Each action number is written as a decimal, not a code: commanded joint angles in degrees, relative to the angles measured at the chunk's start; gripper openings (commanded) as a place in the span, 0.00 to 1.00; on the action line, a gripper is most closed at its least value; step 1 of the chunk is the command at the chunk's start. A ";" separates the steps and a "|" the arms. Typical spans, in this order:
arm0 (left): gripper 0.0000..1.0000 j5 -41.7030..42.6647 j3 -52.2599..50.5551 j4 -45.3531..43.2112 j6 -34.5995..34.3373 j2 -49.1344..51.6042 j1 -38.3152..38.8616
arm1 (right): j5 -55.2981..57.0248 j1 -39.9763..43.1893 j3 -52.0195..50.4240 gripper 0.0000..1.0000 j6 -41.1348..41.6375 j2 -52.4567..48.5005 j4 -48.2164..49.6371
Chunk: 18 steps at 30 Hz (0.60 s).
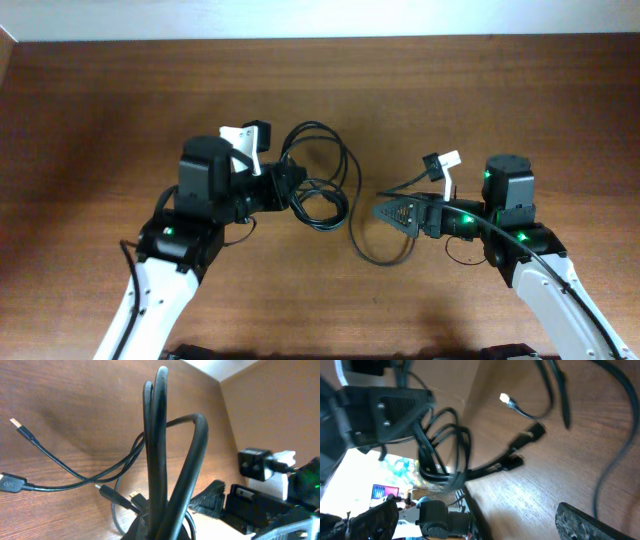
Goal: Untangle cables
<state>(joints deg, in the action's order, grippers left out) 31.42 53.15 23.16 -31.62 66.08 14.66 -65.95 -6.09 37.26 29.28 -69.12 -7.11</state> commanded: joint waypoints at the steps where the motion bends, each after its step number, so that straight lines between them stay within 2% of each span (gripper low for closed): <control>1: 0.00 9.16 0.81 -3.26 4.81 4.04 -0.09 | -2.49 0.04 0.81 0.99 0.20 -0.26 2.05; 11: 0.00 27.39 0.81 -22.38 9.05 14.23 2.23 | -3.91 0.07 0.81 0.99 0.17 -0.26 2.01; 18: 0.00 30.58 0.81 -26.16 9.01 14.86 3.89 | -3.87 0.07 0.81 0.99 0.13 -0.26 2.01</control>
<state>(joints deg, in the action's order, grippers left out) 57.45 53.15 -1.67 -23.77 81.06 17.96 -68.55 -6.09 37.26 29.82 -69.19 -5.30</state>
